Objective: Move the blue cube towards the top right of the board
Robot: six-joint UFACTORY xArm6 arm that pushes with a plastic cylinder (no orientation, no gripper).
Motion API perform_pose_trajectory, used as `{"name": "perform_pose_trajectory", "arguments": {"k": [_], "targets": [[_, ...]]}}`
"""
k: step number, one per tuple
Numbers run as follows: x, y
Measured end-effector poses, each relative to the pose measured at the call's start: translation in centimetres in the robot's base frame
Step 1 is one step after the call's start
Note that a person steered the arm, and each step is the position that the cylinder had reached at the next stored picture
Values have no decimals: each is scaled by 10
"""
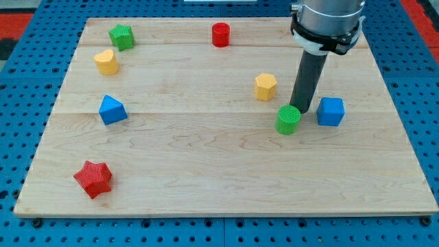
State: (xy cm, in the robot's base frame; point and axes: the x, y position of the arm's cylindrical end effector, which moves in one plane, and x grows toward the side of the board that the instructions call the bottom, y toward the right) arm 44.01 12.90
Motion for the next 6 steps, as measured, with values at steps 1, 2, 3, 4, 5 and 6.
{"name": "perform_pose_trajectory", "arguments": {"k": [1,2,3,4,5,6], "targets": [[0,33],[0,77],[0,79],[3,78],[38,53],[60,39]]}}
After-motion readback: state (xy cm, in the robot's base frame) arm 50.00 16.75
